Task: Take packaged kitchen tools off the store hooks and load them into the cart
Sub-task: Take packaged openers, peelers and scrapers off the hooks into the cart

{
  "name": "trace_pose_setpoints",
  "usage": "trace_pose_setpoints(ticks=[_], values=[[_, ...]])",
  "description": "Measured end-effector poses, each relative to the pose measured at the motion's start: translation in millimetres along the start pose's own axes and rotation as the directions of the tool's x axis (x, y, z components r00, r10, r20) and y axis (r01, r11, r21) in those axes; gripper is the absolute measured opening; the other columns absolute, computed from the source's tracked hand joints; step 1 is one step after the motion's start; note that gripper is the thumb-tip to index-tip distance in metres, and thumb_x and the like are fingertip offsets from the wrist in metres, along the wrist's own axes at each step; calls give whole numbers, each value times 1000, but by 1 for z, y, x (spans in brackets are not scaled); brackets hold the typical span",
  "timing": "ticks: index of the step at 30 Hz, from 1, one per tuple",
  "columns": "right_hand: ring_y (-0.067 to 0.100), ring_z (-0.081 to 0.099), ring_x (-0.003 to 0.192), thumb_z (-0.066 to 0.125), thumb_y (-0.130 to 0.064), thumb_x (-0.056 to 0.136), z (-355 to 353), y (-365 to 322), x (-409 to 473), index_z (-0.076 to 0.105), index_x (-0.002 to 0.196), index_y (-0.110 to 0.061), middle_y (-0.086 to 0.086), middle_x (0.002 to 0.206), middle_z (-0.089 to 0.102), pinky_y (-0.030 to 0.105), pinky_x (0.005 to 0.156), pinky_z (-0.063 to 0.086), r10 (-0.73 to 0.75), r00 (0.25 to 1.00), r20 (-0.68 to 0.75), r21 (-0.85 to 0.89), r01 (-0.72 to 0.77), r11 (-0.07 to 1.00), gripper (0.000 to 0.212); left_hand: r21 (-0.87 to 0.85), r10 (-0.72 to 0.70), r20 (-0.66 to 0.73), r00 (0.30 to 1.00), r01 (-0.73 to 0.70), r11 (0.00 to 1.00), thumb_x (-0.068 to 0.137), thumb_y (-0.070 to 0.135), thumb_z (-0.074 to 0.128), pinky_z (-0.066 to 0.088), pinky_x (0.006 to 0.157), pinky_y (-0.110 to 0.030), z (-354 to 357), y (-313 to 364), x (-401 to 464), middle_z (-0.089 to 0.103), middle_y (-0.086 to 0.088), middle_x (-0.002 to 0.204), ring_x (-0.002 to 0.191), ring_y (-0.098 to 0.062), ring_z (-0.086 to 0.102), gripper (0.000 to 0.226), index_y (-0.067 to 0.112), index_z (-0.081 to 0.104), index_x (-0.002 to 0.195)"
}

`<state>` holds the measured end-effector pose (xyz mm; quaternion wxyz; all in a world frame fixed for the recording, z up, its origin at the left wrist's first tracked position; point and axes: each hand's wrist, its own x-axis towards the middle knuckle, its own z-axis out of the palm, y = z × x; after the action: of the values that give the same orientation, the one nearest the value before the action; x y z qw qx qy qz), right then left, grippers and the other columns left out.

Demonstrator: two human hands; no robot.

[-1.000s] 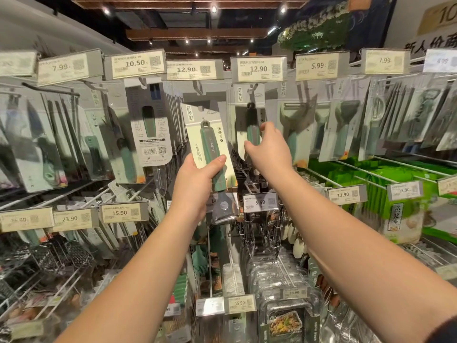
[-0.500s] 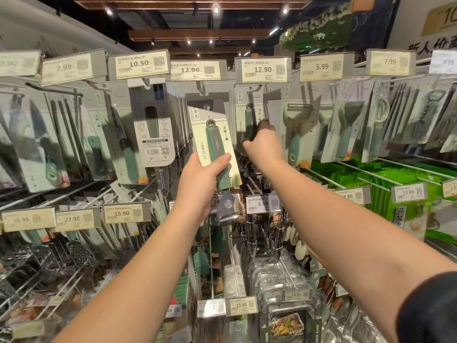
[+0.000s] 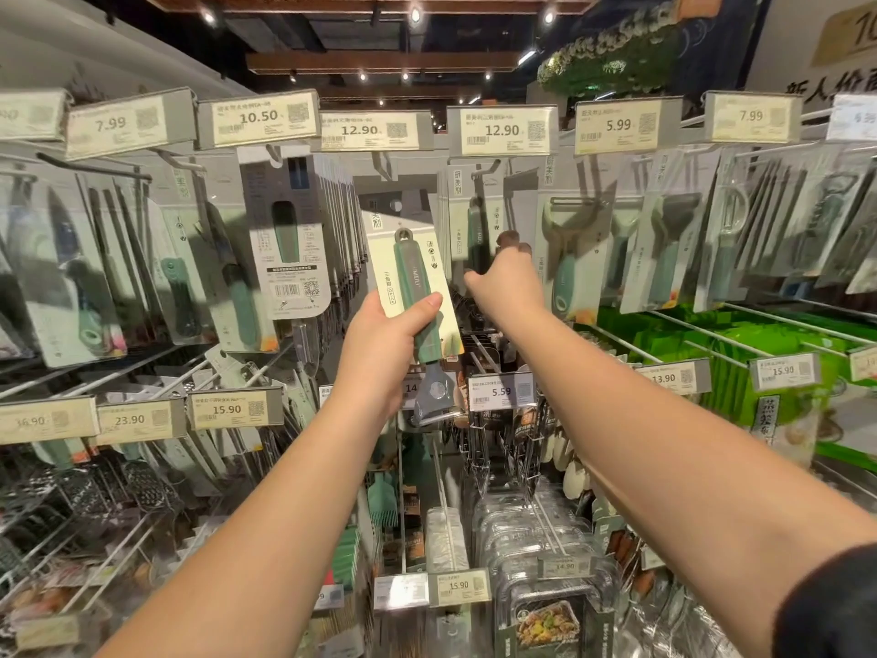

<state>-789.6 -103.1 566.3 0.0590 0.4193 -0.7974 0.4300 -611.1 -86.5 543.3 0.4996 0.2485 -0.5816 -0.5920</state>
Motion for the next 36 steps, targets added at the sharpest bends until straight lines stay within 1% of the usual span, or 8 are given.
trace_pose_setpoints(ticks=[3, 8, 13, 17, 20, 24, 32, 36], values=[[25, 52, 119, 61, -39, 93, -16, 4, -29, 39, 140, -11, 9, 139, 44, 37, 94, 47, -61, 998, 6, 97, 60, 993, 59, -4, 5, 15, 1000, -5, 1000, 91, 16, 72, 58, 73, -19, 1, -1, 1, 75, 8, 107, 90, -5, 73, 30, 24, 62, 118], [-4, 55, 97, 58, -50, 95, -36, 20, -96, 47, 135, -22, -13, 120, 58, 17, 79, 42, -148, 978, 145, 290, 102, 952, 50, -28, -52, 50, 997, 54, 998, 89, 16, 73, 57, 72, -25, 9, -4, 2, 75, 4, 106, 92, -11, 73, 33, 21, 62, 120], [0, 58, 99, 70, -44, 89, -42, 25, -119, 37, 141, -25, -13, 114, 54, 21, 83, 50, -176, 974, 140, 331, 121, 936, 64, -142, -130, 130, 983, 149, 979, 92, 6, 68, 56, 56, -22, 32, -2, -1, 75, -2, 100, 72, -7, 74, 33, 14, 61, 123], [4, 60, 102, 73, -41, 87, -48, 26, -120, 40, 140, -25, -13, 121, 55, 27, 90, 51, -185, 980, 72, 287, 158, 945, 64, -169, -183, 176, 967, 213, 962, 94, 8, 65, 57, 58, -24, 44, 0, 1, 76, -4, 100, 77, -13, 75, 34, 10, 60, 128], [9, 47, 129, 72, -42, 87, -49, 27, -120, 36, 148, -23, -6, 145, 45, 18, 97, 35, -209, 978, 23, 209, 199, 957, 73, -134, -194, 205, 959, 224, 965, 97, 15, 63, 59, 69, -29, 53, 1, 5, 73, -8, 115, 99, -19, 71, 33, 11, 59, 129], [6, 52, 115, 68, -41, 91, -53, 25, -117, 40, 145, -24, -5, 141, 48, 21, 89, 40, -164, 985, -55, 214, 172, 962, 64, -120, -217, 215, 952, 247, 962, 95, 37, 59, 44, 109, -43, 59, 3, 9, 65, -1, 130, 124, -17, 59, 46, 15, 56, 136], [0, 44, 100, 67, -40, 92, -53, 24, -105, 42, 142, -21, -4, 140, 50, 20, 83, 38, -136, 986, -99, 195, 153, 969, 60, 0, -113, 107, 988, 114, 993, 104, 22, 47, 52, 99, -54, 57, 0, 21, 74, -8, 108, 108, -31, 69, 18, 13, 62, 109], [3, 44, 99, 66, -40, 93, -50, 22, -95, 41, 142, -19, -2, 142, 49, 22, 84, 38, -129, 986, -107, 180, 147, 973, 59, 65, -82, 102, 991, 76, 995, 103, 25, 50, 56, 80, -42, 58, 1, 32, 75, -8, 105, 99, -31, 72, 15, 14, 61, 101]])
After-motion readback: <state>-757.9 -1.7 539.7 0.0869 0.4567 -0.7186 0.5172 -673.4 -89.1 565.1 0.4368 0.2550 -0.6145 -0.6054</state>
